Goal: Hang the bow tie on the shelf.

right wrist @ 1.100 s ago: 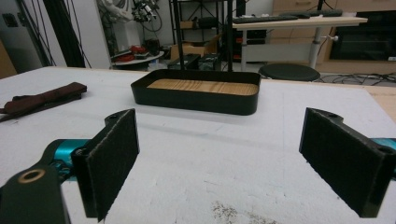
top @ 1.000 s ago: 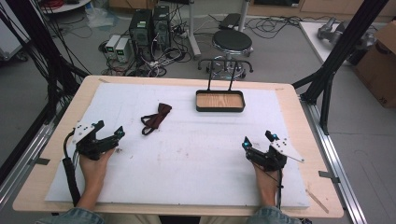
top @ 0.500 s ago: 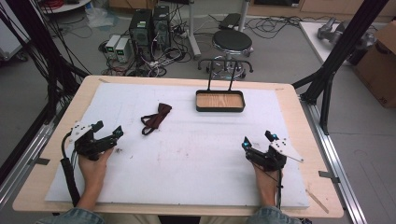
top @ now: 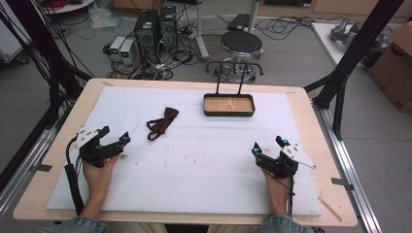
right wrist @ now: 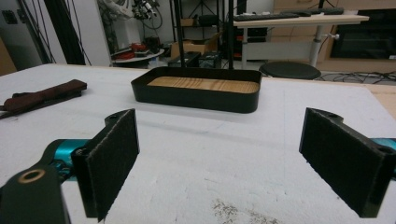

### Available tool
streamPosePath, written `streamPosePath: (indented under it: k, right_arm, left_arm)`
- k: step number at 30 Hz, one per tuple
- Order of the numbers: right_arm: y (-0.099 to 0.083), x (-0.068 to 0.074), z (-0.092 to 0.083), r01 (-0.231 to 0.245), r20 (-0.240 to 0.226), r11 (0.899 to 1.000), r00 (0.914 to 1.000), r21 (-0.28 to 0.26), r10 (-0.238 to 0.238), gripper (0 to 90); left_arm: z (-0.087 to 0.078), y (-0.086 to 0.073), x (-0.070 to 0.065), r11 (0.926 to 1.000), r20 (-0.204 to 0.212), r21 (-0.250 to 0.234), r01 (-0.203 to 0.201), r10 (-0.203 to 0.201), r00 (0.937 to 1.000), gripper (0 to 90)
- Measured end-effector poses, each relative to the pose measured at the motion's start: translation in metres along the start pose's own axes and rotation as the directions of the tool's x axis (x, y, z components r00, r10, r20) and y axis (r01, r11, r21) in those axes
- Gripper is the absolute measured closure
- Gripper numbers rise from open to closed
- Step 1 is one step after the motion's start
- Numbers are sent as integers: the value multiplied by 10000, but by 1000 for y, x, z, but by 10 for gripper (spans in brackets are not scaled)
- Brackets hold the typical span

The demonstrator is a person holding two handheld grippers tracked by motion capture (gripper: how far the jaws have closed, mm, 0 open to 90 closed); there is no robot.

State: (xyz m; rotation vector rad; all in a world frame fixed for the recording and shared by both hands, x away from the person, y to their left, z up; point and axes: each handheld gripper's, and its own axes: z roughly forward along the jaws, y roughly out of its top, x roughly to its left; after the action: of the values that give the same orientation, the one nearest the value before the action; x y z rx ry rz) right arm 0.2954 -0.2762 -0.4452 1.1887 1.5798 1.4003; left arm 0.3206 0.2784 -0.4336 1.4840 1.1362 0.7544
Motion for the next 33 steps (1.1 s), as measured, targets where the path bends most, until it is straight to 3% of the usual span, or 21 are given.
streamPosePath:
  k: [8,11,18,24,33]
  right_arm:
    - [0,0,0,-33,-56,10000,10000,3,33,112]
    - [0,0,0,-24,-61,10000,10000,1,24,112]
    - [0,0,0,-50,-59,10000,10000,5,50,112]
    - [0,0,0,-87,-77,10000,9999,21,87,112]
    - [0,-1,0,-129,-101,9999,9999,-13,128,112]
  left_arm:
    - [7,4,-7,9973,-80,212,-709,711,9974,165]
    - [13,9,-9,9951,242,489,-859,848,9961,166]
    - [24,14,-13,9968,362,338,-719,706,9968,227]
    - [45,24,-20,9978,626,172,-645,633,9960,259]
    - [87,37,-35,9955,1179,741,-589,499,9918,291]
